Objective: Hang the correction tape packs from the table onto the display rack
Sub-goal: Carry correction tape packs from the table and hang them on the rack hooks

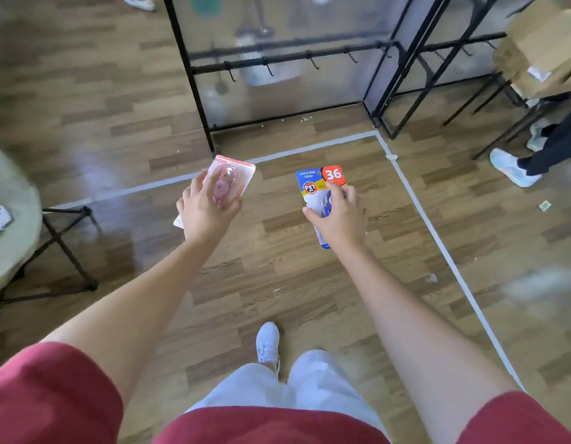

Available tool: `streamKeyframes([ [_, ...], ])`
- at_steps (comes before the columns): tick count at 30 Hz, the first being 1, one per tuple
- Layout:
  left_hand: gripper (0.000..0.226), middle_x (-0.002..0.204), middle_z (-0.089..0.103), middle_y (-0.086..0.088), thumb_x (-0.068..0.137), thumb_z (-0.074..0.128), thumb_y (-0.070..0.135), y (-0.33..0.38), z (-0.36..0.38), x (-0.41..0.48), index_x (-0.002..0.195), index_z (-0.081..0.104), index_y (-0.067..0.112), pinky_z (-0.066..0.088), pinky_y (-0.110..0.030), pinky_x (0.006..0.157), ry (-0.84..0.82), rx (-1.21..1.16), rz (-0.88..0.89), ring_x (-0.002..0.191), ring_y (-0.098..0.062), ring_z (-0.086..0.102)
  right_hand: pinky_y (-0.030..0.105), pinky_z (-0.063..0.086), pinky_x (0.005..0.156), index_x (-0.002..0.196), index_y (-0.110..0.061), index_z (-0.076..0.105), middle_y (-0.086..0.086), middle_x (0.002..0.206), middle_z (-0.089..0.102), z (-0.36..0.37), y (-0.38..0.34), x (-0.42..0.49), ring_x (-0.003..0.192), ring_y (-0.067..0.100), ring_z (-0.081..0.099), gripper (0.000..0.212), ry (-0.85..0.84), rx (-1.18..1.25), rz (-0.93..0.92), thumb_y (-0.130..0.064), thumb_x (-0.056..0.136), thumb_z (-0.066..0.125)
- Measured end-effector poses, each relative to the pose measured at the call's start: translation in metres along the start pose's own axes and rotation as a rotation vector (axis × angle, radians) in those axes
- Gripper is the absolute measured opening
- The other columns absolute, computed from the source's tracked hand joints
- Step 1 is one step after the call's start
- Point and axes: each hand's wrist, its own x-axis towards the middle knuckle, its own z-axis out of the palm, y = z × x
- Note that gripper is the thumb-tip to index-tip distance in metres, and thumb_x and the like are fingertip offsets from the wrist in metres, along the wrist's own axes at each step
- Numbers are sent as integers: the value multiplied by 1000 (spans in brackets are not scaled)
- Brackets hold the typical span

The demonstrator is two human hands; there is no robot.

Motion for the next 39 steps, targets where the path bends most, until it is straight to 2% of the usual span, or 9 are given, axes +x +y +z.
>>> streamKeyframes([
  [3, 57, 143, 43, 2, 81, 69, 31, 32, 11, 48, 135, 50, 29, 21, -33, 103, 26, -15, 11, 125, -25, 41, 34, 34, 88, 131, -20, 50, 3, 118, 48, -14, -1, 55, 104, 25, 51, 65, 28, 7, -6, -44, 76, 72],
  [7, 57, 142, 43, 1, 82, 68, 28, 76, 29, 114, 136, 50, 26, 21, -33, 104, 66, -29, 17, 126, -27, 41, 41, 42, 89, 129, -20, 51, 4, 118, 48, -33, 0, 133, 106, 25, 51, 64, 61, 14, -32, -45, 75, 73],
  [15, 58, 142, 44, -1, 81, 70, 27, 170, 67, 254, 136, 51, 23, 22, -35, 105, 217, -71, 36, 127, -27, 41, 37, 41, 91, 133, -19, 48, 5, 121, 48, -76, -6, 316, 111, 23, 48, 68, 145, 10, -175, -48, 76, 71],
  [22, 60, 143, 44, 0, 81, 71, 27, 225, 66, 360, 137, 50, 23, 22, -34, 105, 377, -126, 15, 130, -24, 40, 38, 38, 92, 134, -18, 46, 5, 125, 47, -108, -50, 447, 113, 24, 47, 69, 190, 56, -326, -49, 77, 70],
  [30, 60, 143, 44, -3, 81, 72, 26, 242, 37, 471, 137, 50, 23, 24, -39, 107, 509, -146, 56, 129, -28, 40, 42, 39, 92, 130, -9, 52, 12, 124, 51, -103, -128, 545, 115, 30, 47, 69, 295, 194, -449, -39, 73, 77],
  [39, 58, 141, 47, -4, 80, 74, 26, 247, 15, 535, 134, 53, 20, 24, -39, 106, 575, -125, 136, 128, -27, 42, 38, 44, 89, 121, -5, 58, 15, 118, 55, -92, -199, 589, 109, 31, 52, 64, 421, 277, -635, -37, 70, 80],
])
